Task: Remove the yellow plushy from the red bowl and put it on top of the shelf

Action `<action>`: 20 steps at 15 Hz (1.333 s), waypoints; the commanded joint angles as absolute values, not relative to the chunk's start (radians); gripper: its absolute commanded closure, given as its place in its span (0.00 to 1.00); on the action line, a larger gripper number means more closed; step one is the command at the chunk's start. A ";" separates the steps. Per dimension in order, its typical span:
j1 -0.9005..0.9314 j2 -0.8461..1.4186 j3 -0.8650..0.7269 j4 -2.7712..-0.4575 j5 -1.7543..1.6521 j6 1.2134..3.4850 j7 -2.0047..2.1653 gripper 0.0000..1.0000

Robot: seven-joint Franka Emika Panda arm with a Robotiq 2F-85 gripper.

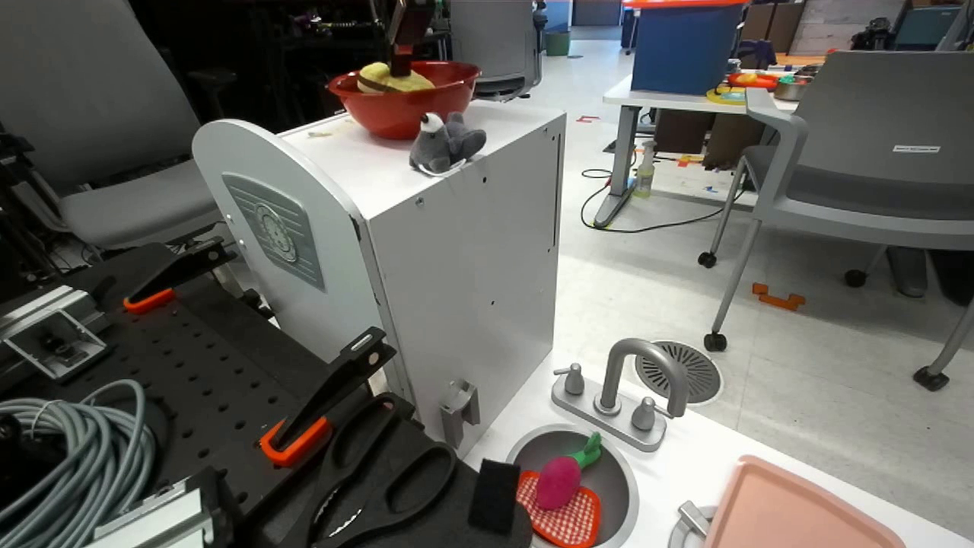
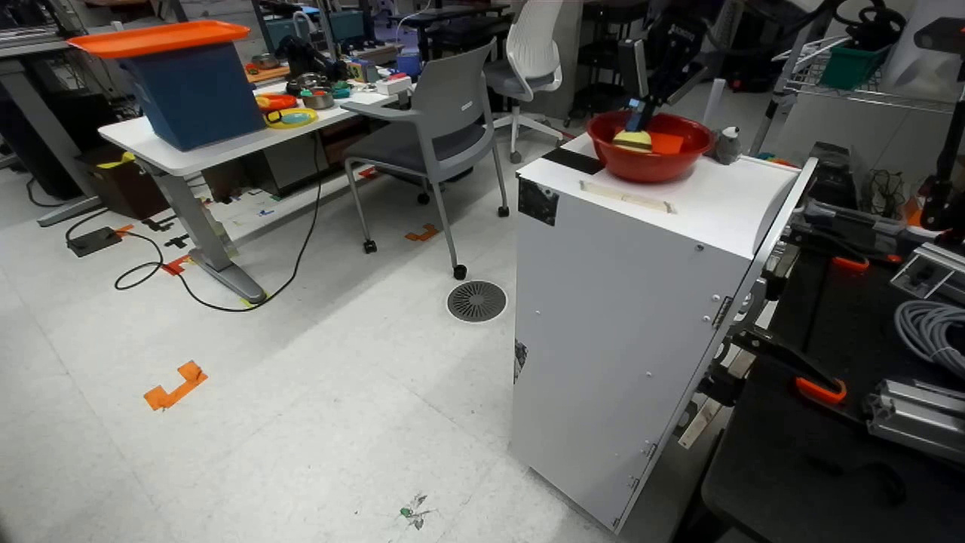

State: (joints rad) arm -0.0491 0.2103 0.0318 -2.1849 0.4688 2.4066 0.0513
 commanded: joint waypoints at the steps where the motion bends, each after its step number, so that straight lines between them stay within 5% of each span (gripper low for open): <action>1: -0.050 0.193 0.023 -2.187 0.476 2.408 0.068 1.00; 20: -0.029 0.076 -0.016 -2.238 0.291 2.424 0.272 1.00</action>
State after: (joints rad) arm -0.0455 0.1339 0.0011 -2.2021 0.3443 2.4079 0.2101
